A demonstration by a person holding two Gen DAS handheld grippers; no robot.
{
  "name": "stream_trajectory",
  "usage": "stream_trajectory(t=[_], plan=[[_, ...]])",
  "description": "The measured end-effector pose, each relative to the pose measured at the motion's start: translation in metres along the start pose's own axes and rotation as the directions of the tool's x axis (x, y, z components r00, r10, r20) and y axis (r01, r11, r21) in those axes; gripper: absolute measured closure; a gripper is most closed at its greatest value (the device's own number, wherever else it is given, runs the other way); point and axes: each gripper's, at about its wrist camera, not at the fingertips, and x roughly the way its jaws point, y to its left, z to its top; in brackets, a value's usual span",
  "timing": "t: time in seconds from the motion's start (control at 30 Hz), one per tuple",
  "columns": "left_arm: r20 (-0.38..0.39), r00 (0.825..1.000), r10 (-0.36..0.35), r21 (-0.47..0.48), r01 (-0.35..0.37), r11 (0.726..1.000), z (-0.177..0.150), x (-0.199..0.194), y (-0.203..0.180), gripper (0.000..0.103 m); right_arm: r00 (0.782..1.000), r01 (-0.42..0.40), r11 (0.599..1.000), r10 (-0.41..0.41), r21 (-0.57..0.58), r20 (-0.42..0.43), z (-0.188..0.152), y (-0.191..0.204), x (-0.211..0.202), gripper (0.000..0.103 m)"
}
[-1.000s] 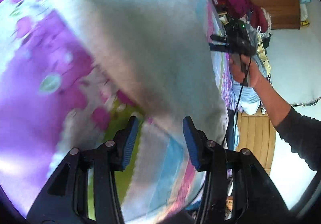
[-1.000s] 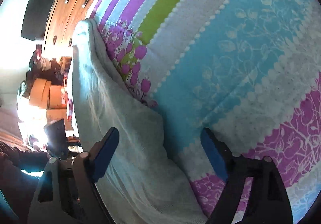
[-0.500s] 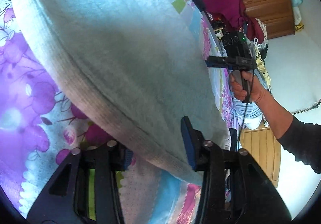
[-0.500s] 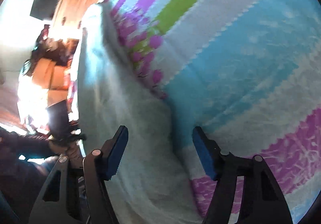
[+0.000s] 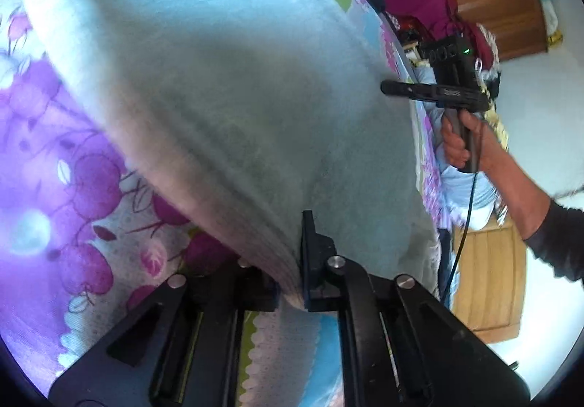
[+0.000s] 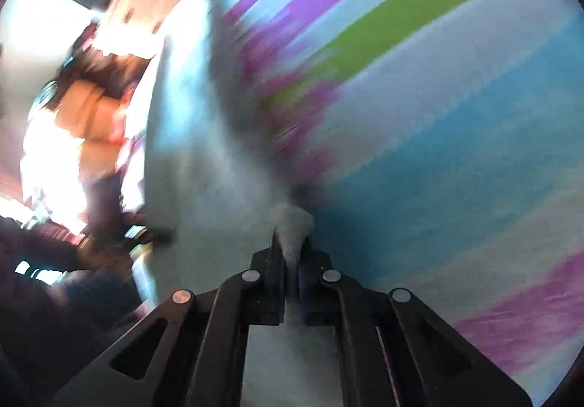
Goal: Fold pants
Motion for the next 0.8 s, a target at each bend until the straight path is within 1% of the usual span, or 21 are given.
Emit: stream_trajectory(t=[0.03, 0.07, 0.1, 0.13, 0.23, 0.27, 0.3, 0.33, 0.37, 0.43, 0.47, 0.5, 0.53, 0.6, 0.67, 0.7, 0.73, 0.77, 0.8], plan=[[0.000, 1.000, -0.002, 0.003, 0.002, 1.000, 0.001, 0.001, 0.000, 0.094, 1.000, 0.004, 1.000, -0.004, 0.024, 0.004, 0.002, -0.011, 0.000, 0.098], [-0.003, 1.000, 0.002, 0.011, -0.002, 1.000, 0.001, 0.002, 0.000, 0.094, 1.000, -0.008, 1.000, 0.008, 0.023, -0.026, 0.002, -0.013, 0.008, 0.098], [-0.004, 1.000, 0.001, 0.011, -0.001, 1.000, 0.001, 0.002, 0.000, 0.093, 0.999, 0.009, 1.000, -0.009, -0.004, -0.050, 0.002, -0.007, 0.018, 0.098], [-0.006, 1.000, -0.003, 0.010, 0.004, 1.000, 0.001, 0.001, -0.001, 0.093, 0.998, 0.022, 1.000, -0.023, -0.018, -0.056, 0.003, -0.004, 0.027, 0.098], [-0.014, 1.000, -0.020, -0.001, 0.020, 1.000, 0.002, 0.001, 0.000, 0.093, 1.000, 0.007, 1.000, -0.007, 0.007, -0.030, 0.003, -0.010, 0.031, 0.099], [-0.015, 1.000, -0.024, -0.004, 0.024, 1.000, 0.002, 0.000, -0.001, 0.092, 1.000, 0.015, 1.000, -0.015, 0.012, -0.019, 0.002, -0.009, 0.025, 0.093], [-0.016, 0.999, -0.028, -0.006, 0.028, 1.000, 0.003, 0.000, -0.001, 0.092, 1.000, 0.031, 0.999, -0.031, 0.010, -0.007, 0.001, -0.008, 0.018, 0.075], [-0.022, 0.999, -0.031, -0.013, 0.030, 0.999, 0.003, -0.001, -0.001, 0.091, 0.998, 0.058, 0.998, -0.058, 0.007, 0.024, 0.000, -0.007, 0.006, 0.066], [-0.029, 0.999, -0.031, -0.017, 0.031, 0.999, 0.004, -0.001, -0.001, 0.090, 0.995, 0.073, 0.997, -0.074, 0.013, 0.068, -0.002, -0.003, -0.012, 0.062], [-0.038, 0.998, -0.043, -0.022, 0.042, 0.999, 0.005, -0.003, -0.003, 0.088, 0.991, 0.076, 0.997, -0.077, 0.010, 0.112, -0.002, 0.008, -0.030, 0.060], [-0.040, 0.998, -0.044, -0.022, 0.043, 0.999, 0.006, -0.004, -0.005, 0.087, 0.990, 0.073, 0.997, -0.072, -0.001, 0.121, 0.000, 0.010, -0.034, 0.056], [-0.038, 0.998, -0.049, -0.024, 0.048, 0.999, 0.008, -0.006, -0.005, 0.085, 0.990, 0.073, 0.997, -0.070, -0.014, 0.119, 0.006, 0.015, -0.033, 0.056], [-0.027, 0.998, -0.053, -0.026, 0.052, 0.998, 0.009, -0.008, -0.005, 0.084, 0.991, 0.070, 0.997, -0.067, -0.028, 0.115, 0.014, 0.020, -0.027, 0.056], [-0.012, 0.999, -0.046, -0.028, 0.046, 0.999, 0.011, -0.010, -0.003, 0.083, 0.995, 0.048, 0.997, -0.043, -0.063, 0.085, 0.033, 0.032, -0.003, 0.056], [-0.009, 0.999, -0.051, -0.018, 0.050, 0.999, 0.009, -0.008, 0.000, 0.084, 0.998, 0.044, 0.995, -0.039, -0.089, 0.057, 0.052, 0.040, 0.030, 0.056], [-0.011, 0.999, -0.050, -0.013, 0.050, 0.999, 0.008, -0.009, 0.001, 0.085, 0.998, 0.047, 0.995, -0.043, -0.093, 0.036, 0.058, 0.039, 0.049, 0.063], [-0.008, 0.999, -0.046, -0.019, 0.046, 0.999, 0.005, -0.016, 0.005, 0.085, 0.997, 0.072, 0.994, -0.071, -0.085, 0.014, 0.059, 0.031, 0.059, 0.069], [0.003, 0.999, -0.034, -0.019, 0.034, 0.999, 0.003, -0.024, 0.009, 0.085, 0.997, 0.067, 0.995, -0.065, -0.072, 0.034, 0.059, 0.024, 0.062, 0.082], [0.008, 1.000, -0.021, -0.019, 0.021, 1.000, 0.003, -0.031, 0.010, 0.085, 0.998, 0.041, 0.998, -0.038, -0.041, 0.053, 0.060, 0.013, 0.057, 0.103]])
